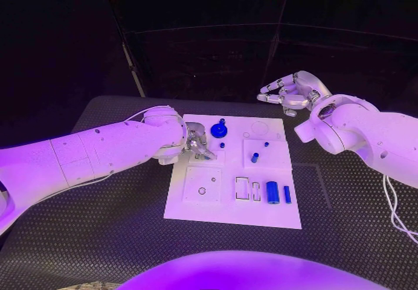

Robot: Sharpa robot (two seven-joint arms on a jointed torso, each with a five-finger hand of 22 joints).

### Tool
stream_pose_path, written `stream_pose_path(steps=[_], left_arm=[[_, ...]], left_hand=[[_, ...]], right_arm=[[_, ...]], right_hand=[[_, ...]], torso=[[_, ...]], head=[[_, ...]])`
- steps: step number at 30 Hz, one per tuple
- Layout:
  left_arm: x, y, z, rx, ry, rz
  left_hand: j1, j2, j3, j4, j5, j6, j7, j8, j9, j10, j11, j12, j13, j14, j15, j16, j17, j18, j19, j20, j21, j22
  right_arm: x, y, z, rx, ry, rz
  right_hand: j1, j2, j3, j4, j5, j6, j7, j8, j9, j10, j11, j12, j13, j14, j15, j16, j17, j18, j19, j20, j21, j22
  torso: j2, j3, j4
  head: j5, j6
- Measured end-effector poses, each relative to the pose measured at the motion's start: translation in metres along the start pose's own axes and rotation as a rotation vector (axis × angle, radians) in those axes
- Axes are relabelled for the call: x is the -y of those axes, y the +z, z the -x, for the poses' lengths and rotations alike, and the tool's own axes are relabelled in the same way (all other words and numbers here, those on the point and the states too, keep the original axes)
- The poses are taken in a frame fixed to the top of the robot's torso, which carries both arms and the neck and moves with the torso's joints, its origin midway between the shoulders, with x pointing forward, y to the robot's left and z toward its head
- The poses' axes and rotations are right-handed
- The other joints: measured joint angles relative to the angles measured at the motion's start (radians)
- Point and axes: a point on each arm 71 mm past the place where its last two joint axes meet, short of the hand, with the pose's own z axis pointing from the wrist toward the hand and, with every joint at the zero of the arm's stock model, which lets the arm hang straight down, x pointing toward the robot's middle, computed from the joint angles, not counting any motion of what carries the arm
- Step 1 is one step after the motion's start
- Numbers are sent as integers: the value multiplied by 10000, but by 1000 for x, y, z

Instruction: Assemble the parts on the task board

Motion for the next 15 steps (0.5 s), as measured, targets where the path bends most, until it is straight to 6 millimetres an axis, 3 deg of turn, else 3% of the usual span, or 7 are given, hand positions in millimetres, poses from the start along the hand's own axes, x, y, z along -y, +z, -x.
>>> stream_pose_path(steps=[4,6,11,15], left_arm=[[0,0,1,-10,-50,3],[-1,-1,1,-12,-73,6],[-2,-2,1,-4,-146,-9],[-1,-4,4,-33,-247,-98]], left_hand=[[-305,-18,468,326,18,-17,17,-1,31,-50,51,-43,-52,-15,15,0,0,0,-5,59,-69,0],[-564,-224,1036,106,18,-14,51,-5,81,-49,50,-43,-55,-15,15,0,0,0,-7,61,-69,0],[-1089,-483,2270,-436,17,-40,101,12,162,-55,56,-112,-132,-50,50,0,0,-1,-8,61,-114,0],[-1435,-718,2857,-495,17,-54,115,216,360,-68,68,-118,-187,-29,71,0,0,0,-47,100,-186,0]], right_arm=[[0,0,0,-10,0,-3],[0,0,0,-15,-1,-4],[0,0,0,-28,-2,-12],[1,0,0,-39,-4,-25]], right_hand=[[0,0,0,0,0,0,0,0,0,0,0,0,0,0,0,0,0,0,0,0,0,1],[0,0,0,0,0,0,0,0,0,0,0,0,0,0,0,0,0,1,0,0,0,1],[0,0,0,0,0,0,0,0,0,0,0,0,0,0,0,0,0,1,0,0,0,1],[0,0,-4,4,0,0,0,0,0,0,0,0,0,0,0,0,0,0,0,0,0,1]], torso=[[1,-1,1],[1,-3,1],[1,-3,4],[-1,-2,7]], head=[[-1,-2],[-1,-2],[-1,-7],[10,-8]])
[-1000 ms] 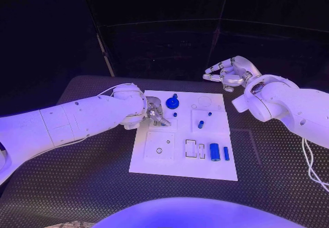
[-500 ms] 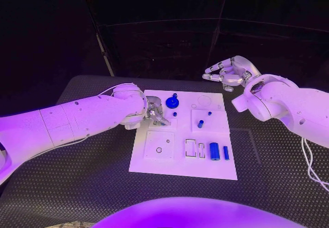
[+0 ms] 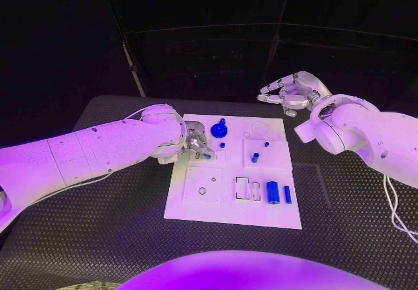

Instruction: Assemble the parts on the task board

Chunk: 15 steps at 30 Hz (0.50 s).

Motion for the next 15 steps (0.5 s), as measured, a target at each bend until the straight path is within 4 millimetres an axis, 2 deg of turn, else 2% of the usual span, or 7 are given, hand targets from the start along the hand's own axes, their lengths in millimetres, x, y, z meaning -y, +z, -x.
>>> stream_pose_path(steps=[4,15], left_arm=[[0,-2,2,-85,-39,-28],[4,-1,7,-421,-43,-95]], left_hand=[[-334,-123,530,-145,37,-36,36,141,158,0,1,0,-39,15,15,0,0,0,-35,35,-84,0],[-453,-242,732,-275,38,-38,38,203,224,0,2,0,-93,14,15,0,0,0,-37,33,-154,0]], right_arm=[[0,0,0,-21,3,-8],[0,1,-2,-79,14,-18]], right_hand=[[0,0,-26,26,0,0,0,0,0,0,0,0,0,0,0,0,0,0,0,0,0,0],[0,0,-26,26,0,0,0,0,0,0,0,0,0,0,0,0,0,1,0,0,0,1]], torso=[[0,2,1],[4,3,-2]], head=[[11,4],[18,-7]])
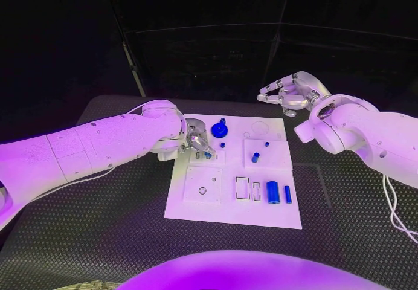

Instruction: Assemble the parts on the task board

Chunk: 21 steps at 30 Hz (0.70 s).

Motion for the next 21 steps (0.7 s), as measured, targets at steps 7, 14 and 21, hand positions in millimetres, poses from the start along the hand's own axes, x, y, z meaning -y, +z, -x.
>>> stream_pose_path(steps=[7,14,21], left_arm=[[1,3,5,-93,42,63],[3,7,6,-68,253,170],[4,10,5,39,560,291]], left_hand=[[-53,-53,101,-101,-2,0,0,13,23,1,2,0,1,0,0,0,0,0,-3,-3,0,0],[-51,-50,144,-88,-7,-16,17,49,42,-14,18,0,6,-1,0,0,0,0,-3,-3,0,0],[-38,-38,159,-102,-10,-18,18,60,59,-12,20,0,38,-1,0,0,0,0,-3,-4,0,0]], right_arm=[[0,0,-1,-20,1,-8],[0,1,-1,-42,8,-5],[0,1,-2,-51,10,-6]], right_hand=[[0,0,0,0,0,0,0,0,0,0,0,0,0,0,0,0,0,0,0,0,0,0],[0,0,0,0,0,0,0,0,0,0,0,0,0,0,0,0,-1,-1,0,0,0,0],[0,0,0,0,0,0,0,42,0,0,0,0,0,0,0,0,0,0,0,0,0,0]], torso=[[2,4,-2],[1,7,-2],[-2,1,-2]], head=[[-13,-27],[-9,-47],[11,-63]])
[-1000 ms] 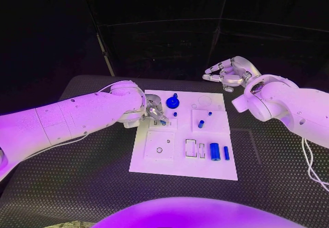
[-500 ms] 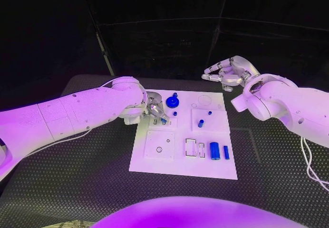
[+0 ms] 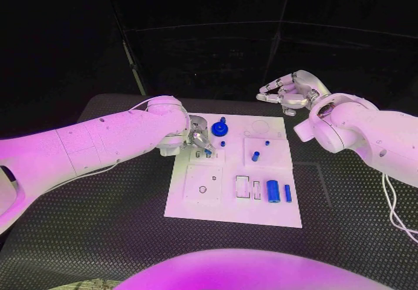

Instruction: Assemble the parts on the task board

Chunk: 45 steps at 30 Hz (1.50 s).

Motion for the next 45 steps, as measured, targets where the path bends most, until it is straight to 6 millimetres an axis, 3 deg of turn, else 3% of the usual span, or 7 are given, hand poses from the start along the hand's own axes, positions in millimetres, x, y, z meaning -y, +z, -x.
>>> stream_pose_path(steps=[24,29,45], left_arm=[[2,2,-6,-120,492,83],[1,2,-7,-181,546,90],[1,2,-7,-214,576,107]], left_hand=[[-29,45,53,3,53,-35,35,113,62,12,17,0,58,0,0,0,0,-1,-1,-1,0,0],[-232,-20,160,6,633,15,-15,280,207,19,14,0,32,-1,0,0,0,0,-1,-2,0,0],[-350,-102,162,3,711,20,-20,339,236,57,-20,0,33,-1,0,0,0,0,-1,-2,13,0]], right_arm=[[0,1,-1,-16,8,-2],[0,1,-1,-18,10,-4],[0,1,-2,-31,15,-4]], right_hand=[[0,0,0,0,0,0,0,0,0,0,0,0,0,0,0,0,6,0,0,0,0,1],[0,0,1,-1,0,0,0,0,0,0,0,0,0,0,0,0,6,0,0,0,0,1],[0,0,3,-3,0,0,0,-1,0,0,0,0,1,0,0,0,4,0,0,0,0,1]], torso=[[-7,-6,5],[-7,-6,6],[-5,-6,6]], head=[[1,-38],[1,-46],[20,-48]])
